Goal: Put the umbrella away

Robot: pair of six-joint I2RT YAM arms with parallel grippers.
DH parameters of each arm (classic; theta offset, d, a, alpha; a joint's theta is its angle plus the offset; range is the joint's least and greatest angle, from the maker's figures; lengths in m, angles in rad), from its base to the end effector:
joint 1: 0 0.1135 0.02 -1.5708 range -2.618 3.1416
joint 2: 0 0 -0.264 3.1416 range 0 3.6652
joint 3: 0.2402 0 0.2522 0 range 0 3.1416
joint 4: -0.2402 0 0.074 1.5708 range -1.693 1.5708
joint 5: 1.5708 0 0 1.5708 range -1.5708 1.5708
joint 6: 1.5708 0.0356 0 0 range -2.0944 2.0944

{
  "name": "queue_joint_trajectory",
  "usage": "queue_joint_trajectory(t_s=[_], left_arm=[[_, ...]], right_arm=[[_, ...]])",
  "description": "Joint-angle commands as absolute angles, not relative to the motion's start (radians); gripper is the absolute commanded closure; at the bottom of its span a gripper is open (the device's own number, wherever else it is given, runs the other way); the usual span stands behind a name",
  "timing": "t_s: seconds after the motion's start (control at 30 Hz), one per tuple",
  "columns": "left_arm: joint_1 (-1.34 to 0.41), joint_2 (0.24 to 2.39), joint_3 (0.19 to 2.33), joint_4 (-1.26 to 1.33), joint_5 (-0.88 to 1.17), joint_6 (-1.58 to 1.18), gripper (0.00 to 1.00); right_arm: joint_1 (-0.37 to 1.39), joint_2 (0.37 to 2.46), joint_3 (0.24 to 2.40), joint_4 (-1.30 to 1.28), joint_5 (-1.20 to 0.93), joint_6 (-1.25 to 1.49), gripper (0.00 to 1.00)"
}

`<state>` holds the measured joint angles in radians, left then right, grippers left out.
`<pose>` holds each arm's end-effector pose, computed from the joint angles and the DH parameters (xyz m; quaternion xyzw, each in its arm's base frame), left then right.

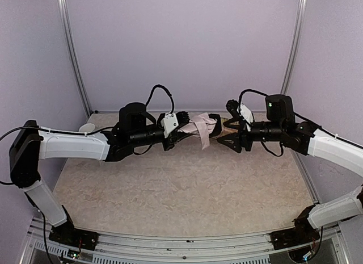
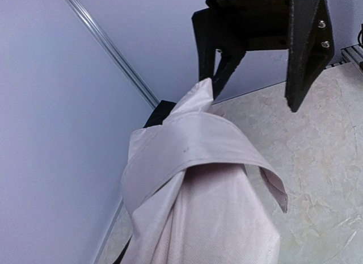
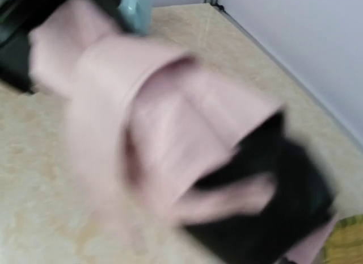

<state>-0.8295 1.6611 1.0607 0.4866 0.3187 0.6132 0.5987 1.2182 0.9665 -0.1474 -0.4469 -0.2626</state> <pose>0.2530 -0.2929 0.2753 0.5659 0.4834 -0.1887 0.6407 0.2216 0.1698 0.3171 -0.4505 0.6872 0.2722 0.5007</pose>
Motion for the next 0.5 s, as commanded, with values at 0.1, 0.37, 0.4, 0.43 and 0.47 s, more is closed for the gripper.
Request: queue_joint_trajectory(t_s=[0.1, 0.37, 0.4, 0.43, 0.47], left_arm=[[-0.819, 1.618, 1.071, 0.642, 0.278, 0.66, 1.0], [-0.826, 1.572, 1.072, 0.649, 0.306, 0.683, 1.0], [-0.828, 1.567, 1.069, 0.648, 0.309, 0.683, 1.0], [-0.83, 1.563, 1.068, 0.647, 0.314, 0.683, 1.0], [-0.831, 1.56, 1.067, 0.646, 0.318, 0.682, 1.0]], right_arm=[[0.591, 1.127, 0.844, 0.07, -0.672, -0.127, 0.37], [0.591, 1.259, 0.864, 0.254, -0.768, -0.016, 0.4], [0.591, 1.278, 0.875, 0.259, -0.762, -0.012, 0.39], [0.591, 1.292, 0.881, 0.265, -0.752, -0.008, 0.37], [0.591, 1.304, 0.884, 0.273, -0.745, -0.004, 0.37]])
